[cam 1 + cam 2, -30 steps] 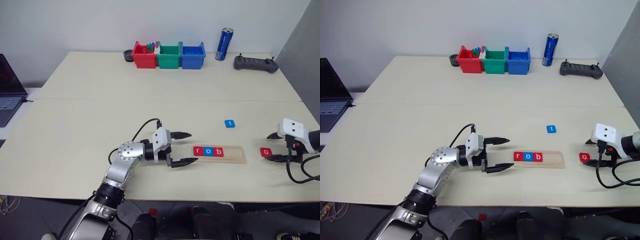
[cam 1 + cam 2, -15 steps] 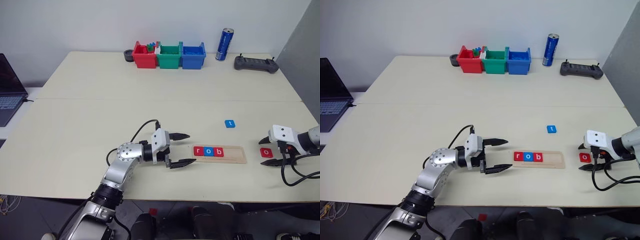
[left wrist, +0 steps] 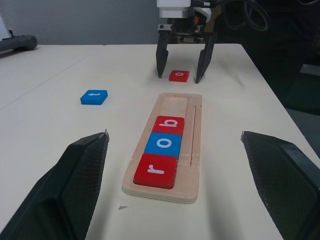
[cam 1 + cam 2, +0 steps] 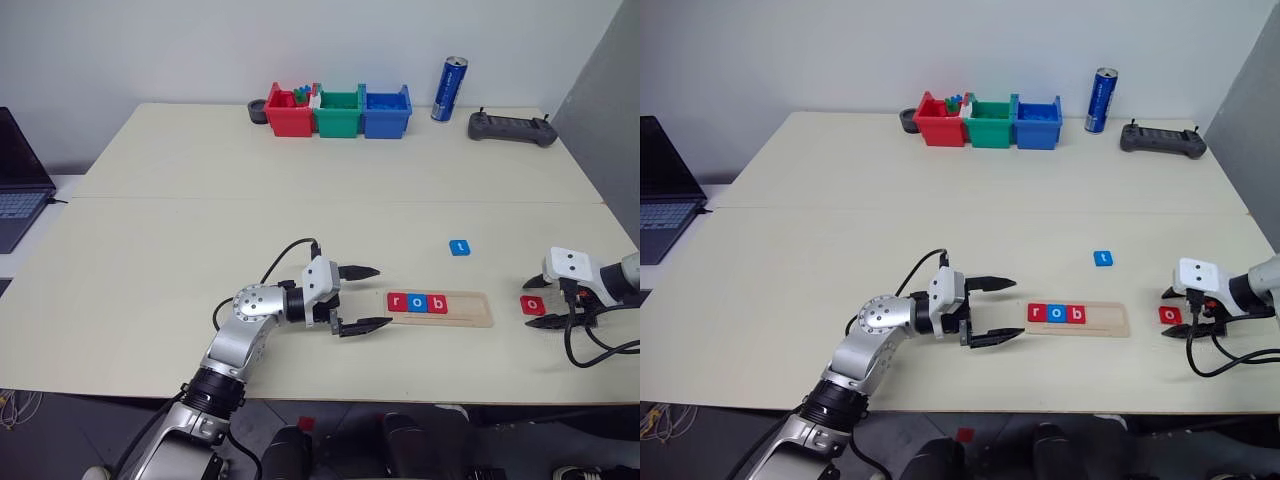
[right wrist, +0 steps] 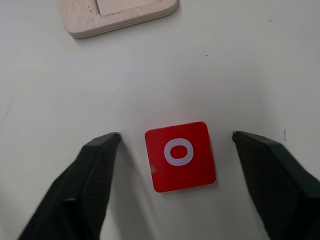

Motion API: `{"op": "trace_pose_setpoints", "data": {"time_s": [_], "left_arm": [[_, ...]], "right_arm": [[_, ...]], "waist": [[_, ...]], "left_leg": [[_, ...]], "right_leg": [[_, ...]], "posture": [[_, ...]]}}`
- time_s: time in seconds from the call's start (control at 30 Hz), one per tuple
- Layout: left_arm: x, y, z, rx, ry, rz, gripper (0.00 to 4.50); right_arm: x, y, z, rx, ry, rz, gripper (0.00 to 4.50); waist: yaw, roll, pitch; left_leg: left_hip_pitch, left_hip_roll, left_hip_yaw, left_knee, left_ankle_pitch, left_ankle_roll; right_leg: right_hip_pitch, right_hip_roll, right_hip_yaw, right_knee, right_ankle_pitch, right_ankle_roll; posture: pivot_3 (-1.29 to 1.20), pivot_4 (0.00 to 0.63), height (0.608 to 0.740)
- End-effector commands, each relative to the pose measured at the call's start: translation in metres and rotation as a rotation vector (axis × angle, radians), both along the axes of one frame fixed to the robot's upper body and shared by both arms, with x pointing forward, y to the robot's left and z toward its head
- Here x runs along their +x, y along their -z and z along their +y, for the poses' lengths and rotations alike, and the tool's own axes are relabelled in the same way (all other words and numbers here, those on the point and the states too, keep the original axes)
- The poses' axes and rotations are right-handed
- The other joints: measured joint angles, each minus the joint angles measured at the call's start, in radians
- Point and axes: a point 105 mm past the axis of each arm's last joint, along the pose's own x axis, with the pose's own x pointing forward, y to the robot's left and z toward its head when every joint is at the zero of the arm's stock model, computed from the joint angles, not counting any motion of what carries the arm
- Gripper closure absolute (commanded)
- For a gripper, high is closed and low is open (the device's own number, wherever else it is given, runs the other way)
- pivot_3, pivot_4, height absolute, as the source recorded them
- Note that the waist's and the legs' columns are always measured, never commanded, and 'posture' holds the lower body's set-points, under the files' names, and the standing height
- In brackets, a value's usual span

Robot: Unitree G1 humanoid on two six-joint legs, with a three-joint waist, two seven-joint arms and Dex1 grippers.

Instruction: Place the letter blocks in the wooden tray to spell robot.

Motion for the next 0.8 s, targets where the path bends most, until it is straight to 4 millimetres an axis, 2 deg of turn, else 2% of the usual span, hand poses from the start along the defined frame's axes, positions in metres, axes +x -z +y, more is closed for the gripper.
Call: {"op": "trace_pose_setpoints", "data": {"time_s": [0.03,0.13,0.27,0.4,0.6,0.8], "left_arm": [[0.0,-0.01,-0.003,-0.014,0.017,-0.035,0.0],[0.0,-0.01,-0.003,-0.013,0.02,-0.036,0.0],[0.002,-0.011,-0.003,-0.011,0.022,-0.039,0.0],[0.003,-0.012,-0.003,-0.01,0.021,-0.041,0.0],[0.003,-0.013,-0.003,-0.005,0.029,-0.041,0.0],[0.003,-0.013,-0.002,-0.002,0.029,-0.043,0.0]], "right_arm": [[-0.002,-0.005,0.0,0.0,-0.015,0.008,1.97],[0.001,-0.011,0.004,0.019,-0.018,-0.006,3.07],[0.006,-0.027,0.021,0.068,-0.04,-0.038,3.05],[0.01,-0.043,0.053,0.171,-0.067,-0.074,3.05],[0.012,-0.041,0.093,0.235,-0.107,-0.141,3.05],[0.004,-0.033,0.103,0.235,-0.125,-0.119,3.05]], "waist": [[0.0,0.0,0.0],[0.0,0.0,0.0],[-0.001,0.0,0.0],[-0.002,0.0,0.0],[0.004,0.0,0.0],[0.008,0.0,0.0]], "left_leg": [[0.0,0.0,0.0,0.0,0.0,0.0],[0.0,0.0,0.0,0.0,0.0,0.0],[0.0,0.0,0.0,0.0,0.0,0.0],[0.0,0.0,0.0,0.0,0.0,0.0],[-0.001,0.0,-0.002,0.001,0.0,0.0],[-0.001,-0.001,-0.001,0.001,0.0,0.0]], "right_leg": [[0.0,0.0,0.0,0.0,0.0,0.0],[0.0,0.0,0.0,0.001,0.0,0.0],[0.0,0.0,0.0,0.001,0.0,0.0],[0.0,0.0,0.0,0.002,0.0,0.0],[0.0,0.0,-0.001,0.001,0.0,0.0],[0.0,0.0,-0.001,0.001,0.0,0.0]], "posture": [[0.0,0.15,0.74],[0.0,0.15,0.74],[0.0,0.15,0.74],[0.0,0.15,0.74],[0.0,0.15,0.74],[0.0,0.15,0.74]]}}
